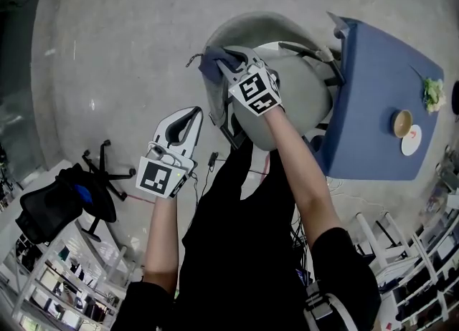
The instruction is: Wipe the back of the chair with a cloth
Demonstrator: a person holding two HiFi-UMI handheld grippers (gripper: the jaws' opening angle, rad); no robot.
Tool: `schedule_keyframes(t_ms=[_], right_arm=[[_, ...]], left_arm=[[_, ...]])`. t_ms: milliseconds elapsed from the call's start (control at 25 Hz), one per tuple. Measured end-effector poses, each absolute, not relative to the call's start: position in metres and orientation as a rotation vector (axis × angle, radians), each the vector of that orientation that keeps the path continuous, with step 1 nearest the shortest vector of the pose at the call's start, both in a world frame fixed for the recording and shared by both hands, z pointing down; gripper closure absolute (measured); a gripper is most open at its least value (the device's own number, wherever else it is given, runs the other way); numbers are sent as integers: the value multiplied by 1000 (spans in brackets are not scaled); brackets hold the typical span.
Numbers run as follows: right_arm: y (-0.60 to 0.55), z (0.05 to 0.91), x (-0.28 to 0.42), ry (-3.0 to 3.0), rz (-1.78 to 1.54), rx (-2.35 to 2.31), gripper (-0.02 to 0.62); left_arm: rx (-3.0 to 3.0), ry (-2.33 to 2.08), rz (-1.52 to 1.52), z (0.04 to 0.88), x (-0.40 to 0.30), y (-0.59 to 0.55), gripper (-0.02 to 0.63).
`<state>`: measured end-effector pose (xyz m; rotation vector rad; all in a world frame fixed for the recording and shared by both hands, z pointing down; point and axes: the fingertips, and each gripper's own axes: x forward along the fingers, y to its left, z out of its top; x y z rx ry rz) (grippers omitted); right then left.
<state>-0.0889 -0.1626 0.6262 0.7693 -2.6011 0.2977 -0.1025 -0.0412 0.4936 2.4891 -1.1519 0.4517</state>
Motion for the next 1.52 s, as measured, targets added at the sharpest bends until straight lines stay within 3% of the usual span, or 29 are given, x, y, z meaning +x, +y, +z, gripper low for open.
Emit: schedule_keyframes(t_ms=[1520], right_arm=[[-217, 641, -14, -2516, 378, 1046, 500]], left_arm=[[2448, -1184, 444, 505, -98, -27, 583]])
